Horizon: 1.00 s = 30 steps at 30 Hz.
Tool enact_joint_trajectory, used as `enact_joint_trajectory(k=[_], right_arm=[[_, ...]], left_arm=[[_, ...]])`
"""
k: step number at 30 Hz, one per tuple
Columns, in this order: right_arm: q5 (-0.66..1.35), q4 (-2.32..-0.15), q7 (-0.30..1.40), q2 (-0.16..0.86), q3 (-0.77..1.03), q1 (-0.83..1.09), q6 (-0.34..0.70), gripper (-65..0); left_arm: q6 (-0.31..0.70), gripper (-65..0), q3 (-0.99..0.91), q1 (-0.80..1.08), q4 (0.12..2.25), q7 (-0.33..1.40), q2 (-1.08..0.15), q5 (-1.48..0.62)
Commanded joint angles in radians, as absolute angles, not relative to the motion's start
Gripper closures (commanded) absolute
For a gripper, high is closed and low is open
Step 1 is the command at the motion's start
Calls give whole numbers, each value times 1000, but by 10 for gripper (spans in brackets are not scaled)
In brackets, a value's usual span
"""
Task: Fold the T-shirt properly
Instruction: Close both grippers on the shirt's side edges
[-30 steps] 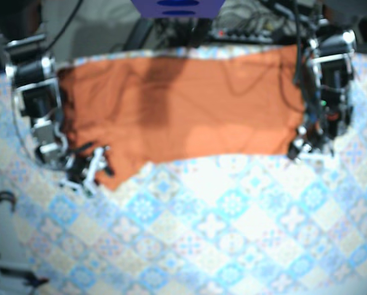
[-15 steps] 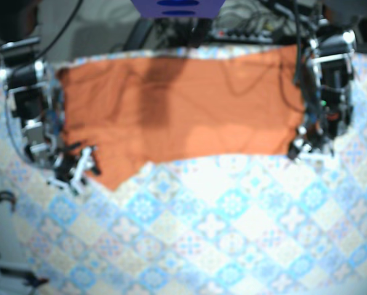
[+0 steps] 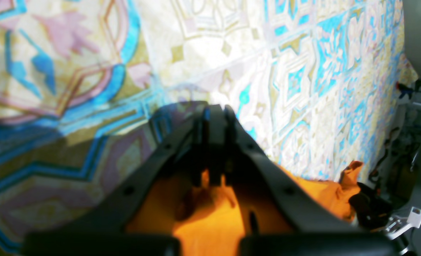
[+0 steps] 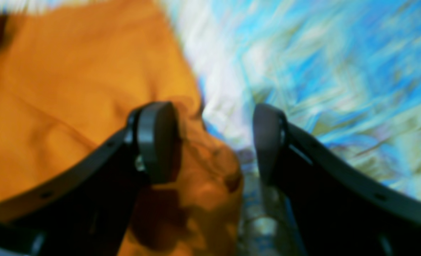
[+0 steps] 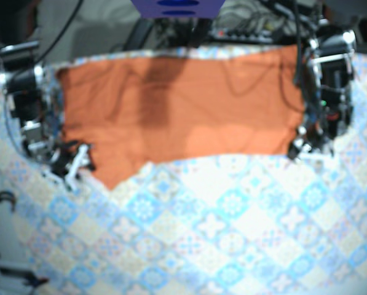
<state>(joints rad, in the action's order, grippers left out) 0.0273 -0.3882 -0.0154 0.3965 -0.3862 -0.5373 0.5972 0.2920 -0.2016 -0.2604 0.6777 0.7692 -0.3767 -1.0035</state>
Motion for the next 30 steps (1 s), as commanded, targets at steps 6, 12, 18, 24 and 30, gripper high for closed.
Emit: enact_joint_trajectory(k=[6,12,18,24,30], right_arm=[[21,-380,-8,410,-384,-576,633,-346],[21,-383,15,398,-381,-575,698,-346],[21,-383,13,394,-386,-575,698,-345],[21,-383,8,383,-387,-575,698,-281],[21,-383,7,383,-389,-575,698,-103]], left_arm=[[278,0,-197,-265,680,797,-384,-981],[278,0,-197,-265,680,796,-384,-981],[278,0,-197,-265,680,796,-386,-981],[278,0,-197,-265,680,796,-386,-981],[278,0,-197,-265,680,794,-386,-981]])
